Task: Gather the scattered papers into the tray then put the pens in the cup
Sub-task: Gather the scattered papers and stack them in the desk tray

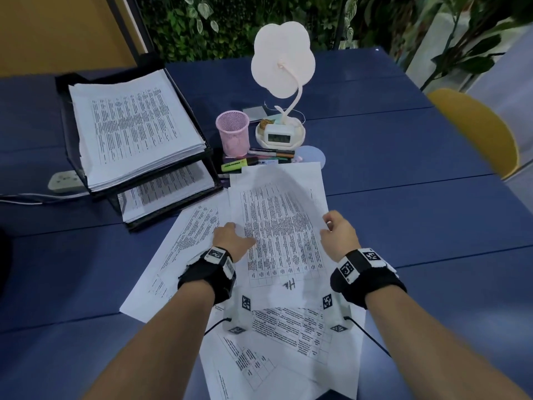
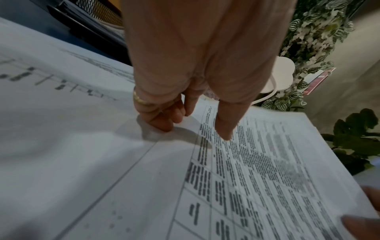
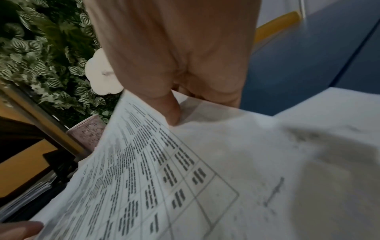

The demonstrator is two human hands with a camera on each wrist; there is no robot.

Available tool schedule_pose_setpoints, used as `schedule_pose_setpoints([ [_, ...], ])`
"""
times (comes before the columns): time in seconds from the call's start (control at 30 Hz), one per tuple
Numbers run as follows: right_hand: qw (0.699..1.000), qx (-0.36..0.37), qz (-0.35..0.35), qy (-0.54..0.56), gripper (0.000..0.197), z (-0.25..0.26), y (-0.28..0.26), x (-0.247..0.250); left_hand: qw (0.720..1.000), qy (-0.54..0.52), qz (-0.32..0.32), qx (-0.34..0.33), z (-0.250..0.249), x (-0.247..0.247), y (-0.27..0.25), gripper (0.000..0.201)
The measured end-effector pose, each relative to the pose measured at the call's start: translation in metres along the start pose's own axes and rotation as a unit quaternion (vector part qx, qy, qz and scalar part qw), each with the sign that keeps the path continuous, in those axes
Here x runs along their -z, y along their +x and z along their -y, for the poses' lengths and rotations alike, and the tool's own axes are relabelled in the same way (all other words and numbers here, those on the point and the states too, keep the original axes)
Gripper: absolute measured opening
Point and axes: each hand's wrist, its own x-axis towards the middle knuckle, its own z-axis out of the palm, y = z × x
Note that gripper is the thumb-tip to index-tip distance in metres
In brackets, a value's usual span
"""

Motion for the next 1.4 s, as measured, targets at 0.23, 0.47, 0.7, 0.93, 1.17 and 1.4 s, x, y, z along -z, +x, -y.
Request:
schedule_pose_setpoints([
  [0.23,0.992,-0.055,0.042,0.102,0.033,-0.014,0.004,0.004,0.997,-0.07,-0.015,0.004,0.004,0.004,-0.001,0.083],
  [0.47,0.976,-0.04,0.071,0.201,0.03,0.002,0.005,0.006,0.974,-0.193,-0.06,-0.099,-0.02,0.006,-0.022,0.057],
  [0.7,0.946,0.119,-0.049,0.296,0.022,0.075,-0.015,0.027,0.899,-0.34,-0.19,-0.199,-0.055,0.059,-0.041,0.03],
  [0.93,0.913,0.167,-0.081,0.363,0.02,0.108,-0.02,0.038,0.866,-0.386,-0.173,-0.267,-0.054,0.084,-0.053,0.026],
  [1.17,0.91,0.144,-0.065,0.384,0.028,0.101,-0.018,0.026,0.871,-0.404,-0.103,-0.259,-0.046,0.085,-0.051,0.034],
  [1.4,0.908,0.157,-0.094,0.377,0.025,0.111,-0.014,0.025,0.87,-0.414,-0.145,-0.226,-0.056,0.086,-0.039,0.04],
])
